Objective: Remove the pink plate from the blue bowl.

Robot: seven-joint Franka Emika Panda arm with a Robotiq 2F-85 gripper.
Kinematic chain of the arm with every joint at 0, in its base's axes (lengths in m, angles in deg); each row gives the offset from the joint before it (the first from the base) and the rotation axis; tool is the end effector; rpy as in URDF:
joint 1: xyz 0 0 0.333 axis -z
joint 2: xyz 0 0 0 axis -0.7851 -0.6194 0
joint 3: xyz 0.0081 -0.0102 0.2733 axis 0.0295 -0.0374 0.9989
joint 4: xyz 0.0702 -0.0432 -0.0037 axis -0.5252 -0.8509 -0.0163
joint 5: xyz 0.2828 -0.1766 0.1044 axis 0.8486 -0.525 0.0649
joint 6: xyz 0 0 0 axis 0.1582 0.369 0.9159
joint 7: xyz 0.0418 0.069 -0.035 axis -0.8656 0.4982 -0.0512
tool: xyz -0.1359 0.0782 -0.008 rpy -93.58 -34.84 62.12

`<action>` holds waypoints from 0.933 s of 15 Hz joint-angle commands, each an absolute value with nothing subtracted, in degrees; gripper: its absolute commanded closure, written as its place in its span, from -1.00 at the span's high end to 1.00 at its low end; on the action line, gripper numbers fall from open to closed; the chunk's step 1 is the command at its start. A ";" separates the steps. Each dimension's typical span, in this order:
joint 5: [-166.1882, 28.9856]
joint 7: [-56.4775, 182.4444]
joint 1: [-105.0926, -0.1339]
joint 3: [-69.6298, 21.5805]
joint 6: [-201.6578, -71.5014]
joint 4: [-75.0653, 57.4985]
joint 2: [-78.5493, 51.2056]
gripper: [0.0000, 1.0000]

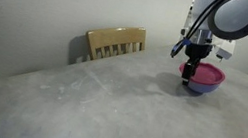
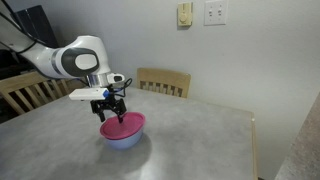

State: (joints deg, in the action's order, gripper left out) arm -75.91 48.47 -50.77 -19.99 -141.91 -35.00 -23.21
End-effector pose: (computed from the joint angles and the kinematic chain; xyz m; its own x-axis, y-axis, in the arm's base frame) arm 0.5326 -0.0141 0.1504 0.9515 0.2889 -0.1056 0.2981 -0.9507 0.0854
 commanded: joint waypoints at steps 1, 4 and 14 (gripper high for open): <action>-75.26 48.88 -50.75 -20.15 -139.88 -33.48 -24.17 0.50; -75.12 49.45 -50.72 -20.18 -139.87 -33.59 -23.98 -0.06; -74.73 54.41 -50.95 -20.97 -140.39 -34.10 -23.14 -0.94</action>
